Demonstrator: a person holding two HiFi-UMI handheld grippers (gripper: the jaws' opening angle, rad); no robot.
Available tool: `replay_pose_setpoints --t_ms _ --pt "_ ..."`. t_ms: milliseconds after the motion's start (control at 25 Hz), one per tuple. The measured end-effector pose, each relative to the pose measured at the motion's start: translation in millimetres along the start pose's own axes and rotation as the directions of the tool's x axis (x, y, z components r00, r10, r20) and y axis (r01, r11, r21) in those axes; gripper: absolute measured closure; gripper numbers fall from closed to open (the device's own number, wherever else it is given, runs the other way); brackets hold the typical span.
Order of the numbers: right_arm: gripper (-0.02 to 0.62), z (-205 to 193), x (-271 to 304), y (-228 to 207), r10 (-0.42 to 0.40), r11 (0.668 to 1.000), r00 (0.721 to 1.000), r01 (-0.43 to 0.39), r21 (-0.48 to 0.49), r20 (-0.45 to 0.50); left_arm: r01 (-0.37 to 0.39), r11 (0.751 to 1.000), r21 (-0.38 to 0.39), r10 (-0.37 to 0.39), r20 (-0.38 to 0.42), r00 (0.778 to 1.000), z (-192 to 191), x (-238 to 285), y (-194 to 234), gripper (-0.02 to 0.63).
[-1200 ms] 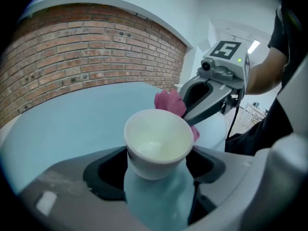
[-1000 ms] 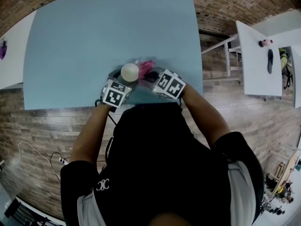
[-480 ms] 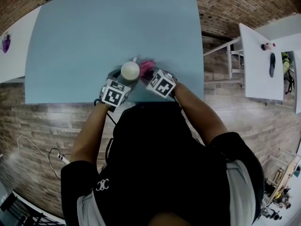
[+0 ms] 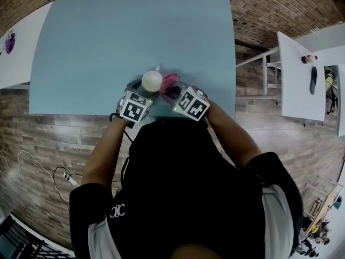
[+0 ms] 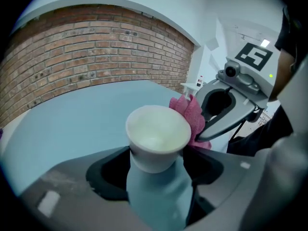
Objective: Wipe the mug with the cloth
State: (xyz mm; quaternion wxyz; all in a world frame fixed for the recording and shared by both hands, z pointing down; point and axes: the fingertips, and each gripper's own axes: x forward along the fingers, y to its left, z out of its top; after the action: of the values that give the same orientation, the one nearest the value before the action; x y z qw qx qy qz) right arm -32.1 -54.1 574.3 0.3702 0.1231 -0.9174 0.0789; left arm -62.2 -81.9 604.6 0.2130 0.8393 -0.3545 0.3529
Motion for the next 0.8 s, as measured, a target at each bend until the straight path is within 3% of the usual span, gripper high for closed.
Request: replay_pose_setpoints --t_ms 240,400,800 --pt "0.560 -27.3 28.5 -12.7 -0.045 0.999 0.992 0.045 -0.005 -0.119 -0.002 0.998 0.059 0.004 -0.027 1.000 -5.8 -3.0 1.3 0.265" --pt "0.560 -27.9 35.1 -17.8 -0.080 0.997 0.987 0.078 -0.020 -0.140 0.014 1.000 0.021 -0.014 -0.001 1.000 -8.3 -6.3 5.1 0.269" --pt "0.560 22.9 10.0 5.7 -0.031 0.997 0.999 0.031 -0.066 -0.006 0.029 1.000 0.010 -0.029 0.012 1.000 -6.2 -7.8 7.5 0.309"
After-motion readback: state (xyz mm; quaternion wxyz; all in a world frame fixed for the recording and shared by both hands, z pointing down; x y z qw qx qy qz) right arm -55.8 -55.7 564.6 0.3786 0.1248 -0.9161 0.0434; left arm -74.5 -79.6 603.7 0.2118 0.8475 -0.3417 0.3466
